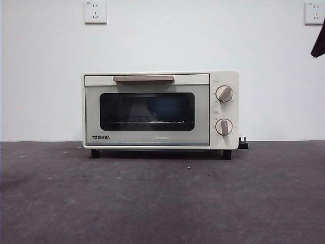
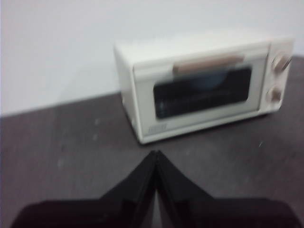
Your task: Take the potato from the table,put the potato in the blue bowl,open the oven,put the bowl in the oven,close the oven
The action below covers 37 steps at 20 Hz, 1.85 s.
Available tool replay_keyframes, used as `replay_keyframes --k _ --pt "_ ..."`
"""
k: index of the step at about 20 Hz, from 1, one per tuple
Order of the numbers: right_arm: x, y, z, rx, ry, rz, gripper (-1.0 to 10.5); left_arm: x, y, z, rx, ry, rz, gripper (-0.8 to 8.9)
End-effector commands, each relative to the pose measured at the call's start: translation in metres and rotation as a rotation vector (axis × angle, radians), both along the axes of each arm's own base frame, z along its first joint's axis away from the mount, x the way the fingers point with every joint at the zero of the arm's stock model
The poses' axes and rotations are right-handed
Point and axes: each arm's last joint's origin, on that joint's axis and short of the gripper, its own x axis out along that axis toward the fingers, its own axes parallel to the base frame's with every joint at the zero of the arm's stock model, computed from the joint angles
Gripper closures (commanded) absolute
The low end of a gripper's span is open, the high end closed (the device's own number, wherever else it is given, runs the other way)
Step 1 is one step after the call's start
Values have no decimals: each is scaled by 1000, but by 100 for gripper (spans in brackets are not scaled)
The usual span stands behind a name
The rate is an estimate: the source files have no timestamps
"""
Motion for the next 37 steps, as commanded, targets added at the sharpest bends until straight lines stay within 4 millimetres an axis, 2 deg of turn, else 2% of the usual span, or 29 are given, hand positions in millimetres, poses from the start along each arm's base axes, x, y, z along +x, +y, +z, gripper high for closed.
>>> replay_keyframes --k 1,6,10,13,21,37 --pt "6 0 0 -6 -40 5 946 1 1 -22 -32 -7 62 818" --pt "11 0 5 -6 -110 4 945 4 5 -54 -87 -95 176 818" --pt "11 0 4 -6 -109 4 945 5 7 -75 -77 -73 265 818" --pt "11 0 4 -6 -108 4 945 5 9 -77 -49 -61 328 818" --pt "11 0 5 -6 -109 4 945 3 9 -88 -15 53 335 818" --pt "11 0 5 -6 -109 4 945 3 9 -87 -35 48 330 818"
